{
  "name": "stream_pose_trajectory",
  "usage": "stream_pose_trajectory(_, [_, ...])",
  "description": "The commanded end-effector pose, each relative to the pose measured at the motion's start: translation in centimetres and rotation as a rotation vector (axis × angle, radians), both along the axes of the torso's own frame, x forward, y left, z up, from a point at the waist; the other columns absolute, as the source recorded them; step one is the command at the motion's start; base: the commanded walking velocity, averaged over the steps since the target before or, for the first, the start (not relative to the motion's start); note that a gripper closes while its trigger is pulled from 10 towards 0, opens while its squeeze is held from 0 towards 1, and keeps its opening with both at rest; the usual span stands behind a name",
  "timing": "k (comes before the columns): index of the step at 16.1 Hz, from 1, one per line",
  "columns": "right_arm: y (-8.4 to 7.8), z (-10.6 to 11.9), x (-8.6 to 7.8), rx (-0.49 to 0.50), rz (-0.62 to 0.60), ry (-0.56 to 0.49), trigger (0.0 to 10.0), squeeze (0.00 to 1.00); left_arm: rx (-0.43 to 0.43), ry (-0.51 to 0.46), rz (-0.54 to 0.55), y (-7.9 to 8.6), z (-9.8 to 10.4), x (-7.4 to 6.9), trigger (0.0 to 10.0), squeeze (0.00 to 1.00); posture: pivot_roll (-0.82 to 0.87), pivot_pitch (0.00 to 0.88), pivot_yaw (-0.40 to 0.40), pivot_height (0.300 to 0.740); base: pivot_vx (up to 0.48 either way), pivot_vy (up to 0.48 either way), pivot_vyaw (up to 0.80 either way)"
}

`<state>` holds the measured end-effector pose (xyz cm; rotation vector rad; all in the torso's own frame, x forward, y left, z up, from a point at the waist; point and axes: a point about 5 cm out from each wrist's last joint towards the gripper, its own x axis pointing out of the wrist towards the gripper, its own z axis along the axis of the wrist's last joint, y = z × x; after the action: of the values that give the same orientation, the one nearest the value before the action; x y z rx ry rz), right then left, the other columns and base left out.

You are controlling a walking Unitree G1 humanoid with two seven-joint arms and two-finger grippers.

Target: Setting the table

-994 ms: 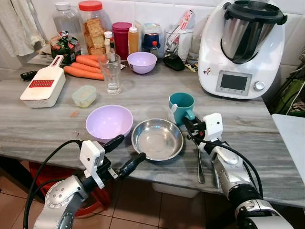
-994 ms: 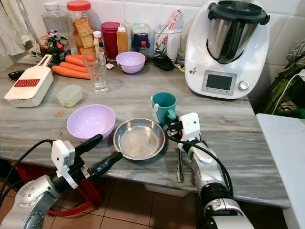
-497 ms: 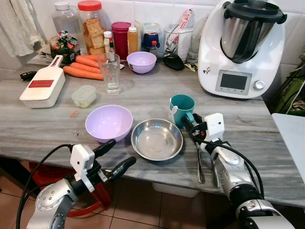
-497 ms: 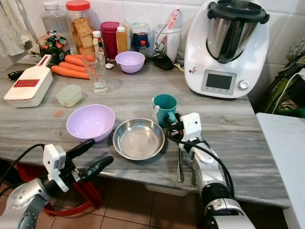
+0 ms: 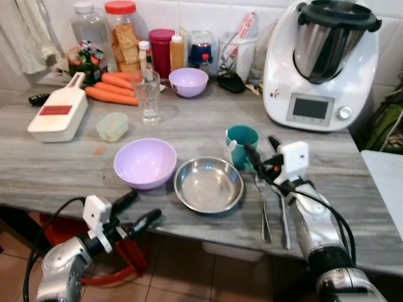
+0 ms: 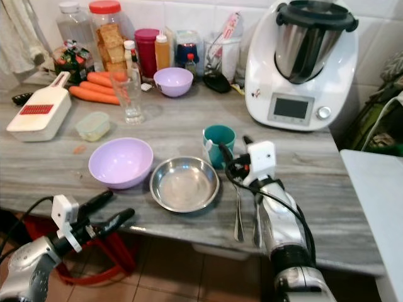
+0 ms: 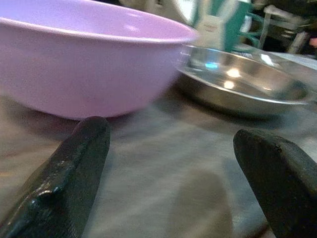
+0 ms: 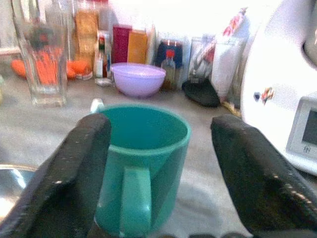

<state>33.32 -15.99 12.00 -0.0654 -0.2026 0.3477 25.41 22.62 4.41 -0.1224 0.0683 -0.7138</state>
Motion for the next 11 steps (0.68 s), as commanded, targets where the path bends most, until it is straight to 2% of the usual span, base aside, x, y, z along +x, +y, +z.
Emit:
stream_pose_trajectory(1, [-0.1, 0.7, -0.3, 0.007, -0.016, -0.034, 10.0, 1.0, 0.014, 0.064, 0.007, 0.6, -1.3, -0.8, 10.0, 0.0, 0.05, 0.0, -0.028, 0.74, 0.0, 0.0, 0.0])
stream_pose_trajectory(4, [0.4, 1.3, -1.6, -0.005, -0.027, -0.087, 10.0, 1.0, -0.002, 0.05, 0.039, 1.2, -1.1, -0.2, 10.0, 0.0, 0.04, 0.0, -0.025, 0.74, 0.0, 0.0, 0.0])
stream_pose_trajectory(6, [0.8, 1.3, -2.9, -0.009, -0.035, -0.095, 10.0, 1.0, -0.006, -0.022, 0.278, 3.7, 0.3, 1.3, 10.0, 0.0, 0.04, 0.0, -0.023, 0.74, 0.0, 0.0, 0.0])
stream_pose_trajectory(8, [0.6, 1.2, -3.3, -0.015, -0.046, -0.084, 10.0, 1.0, -0.015, -0.031, 0.423, 5.5, 1.0, 1.8, 10.0, 0.0, 0.04, 0.0, -0.03, 0.74, 0.0, 0.0, 0.0])
stream_pose_trajectory(9, [0.6, 1.2, -3.3, -0.017, -0.049, -0.082, 10.0, 1.0, -0.017, -0.207, 0.367, 2.5, 2.3, 1.7, 10.0, 0.0, 0.05, 0.0, -0.032, 0.74, 0.0, 0.0, 0.0])
stream_pose_trajectory(10, [0.6, 1.3, -3.1, -0.017, -0.051, -0.082, 10.0, 1.0, -0.027, -0.336, 0.347, -0.1, 4.6, 2.1, 10.0, 0.0, 0.05, 0.0, -0.032, 0.74, 0.0, 0.0, 0.0])
stream_pose_trajectory(11, [0.7, 1.5, -3.0, -0.018, -0.053, -0.084, 10.0, 1.0, -0.028, -0.405, 0.353, -1.8, 6.8, 2.7, 10.0, 0.0, 0.05, 0.0, -0.035, 0.74, 0.0, 0.0, 0.0])
